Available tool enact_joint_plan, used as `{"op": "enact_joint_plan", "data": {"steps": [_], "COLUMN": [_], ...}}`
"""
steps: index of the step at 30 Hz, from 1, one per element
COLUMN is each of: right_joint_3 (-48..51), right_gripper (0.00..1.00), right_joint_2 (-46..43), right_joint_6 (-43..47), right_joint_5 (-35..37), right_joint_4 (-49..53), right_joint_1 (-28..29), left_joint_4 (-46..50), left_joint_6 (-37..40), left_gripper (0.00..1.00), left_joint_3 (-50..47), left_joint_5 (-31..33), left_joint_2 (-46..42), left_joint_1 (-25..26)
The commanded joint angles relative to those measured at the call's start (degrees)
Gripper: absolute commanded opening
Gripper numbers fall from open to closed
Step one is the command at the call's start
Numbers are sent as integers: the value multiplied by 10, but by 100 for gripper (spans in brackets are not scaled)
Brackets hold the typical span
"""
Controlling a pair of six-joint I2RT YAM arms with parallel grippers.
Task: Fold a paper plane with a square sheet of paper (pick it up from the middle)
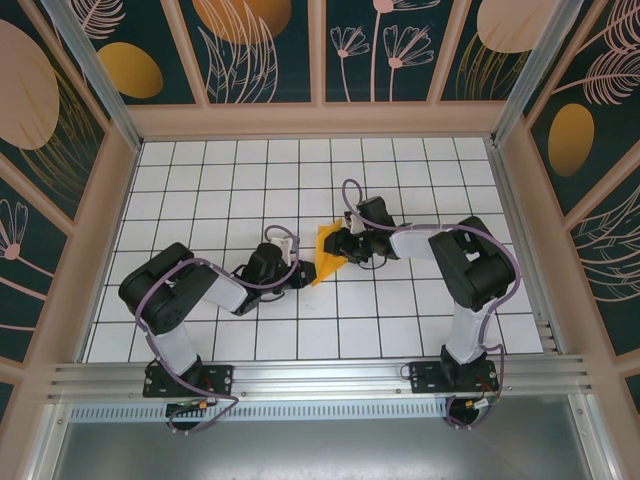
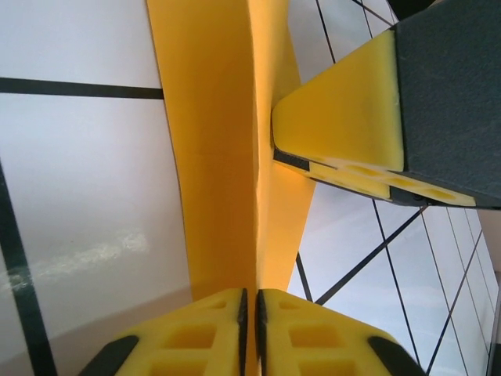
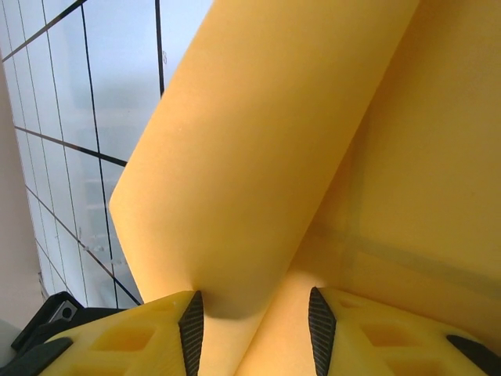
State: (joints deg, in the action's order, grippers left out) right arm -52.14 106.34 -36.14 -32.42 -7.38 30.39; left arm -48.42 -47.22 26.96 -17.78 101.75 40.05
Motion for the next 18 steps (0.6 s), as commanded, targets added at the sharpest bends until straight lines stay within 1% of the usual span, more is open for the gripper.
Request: {"op": "enact_joint_plan", "data": {"steps": [1, 5, 11, 15, 18], "right_joint_3": [-4, -4, -9, -12, -16], "right_gripper": [43, 42, 41, 40, 40], "right_joint_2": [26, 26, 30, 35, 38], "right_joint_6": [5, 4, 4, 4, 0], "right_joint_5": [35, 41, 74, 76, 82], "right_joint_4": [33, 39, 66, 69, 75], "right_joint_1": [0, 0, 0, 0, 0], "left_joint_4": [12, 17, 47, 61, 62], "left_joint_6": [2, 7, 13, 15, 10], "left_gripper": [10, 7, 12, 12, 16], "left_joint_3": [15, 24, 28, 29, 27], "left_joint_5": [-15, -18, 7, 21, 26], "left_joint_2": [16, 23, 5, -2, -6], "left_joint_1": [5, 5, 4, 4, 4]}}
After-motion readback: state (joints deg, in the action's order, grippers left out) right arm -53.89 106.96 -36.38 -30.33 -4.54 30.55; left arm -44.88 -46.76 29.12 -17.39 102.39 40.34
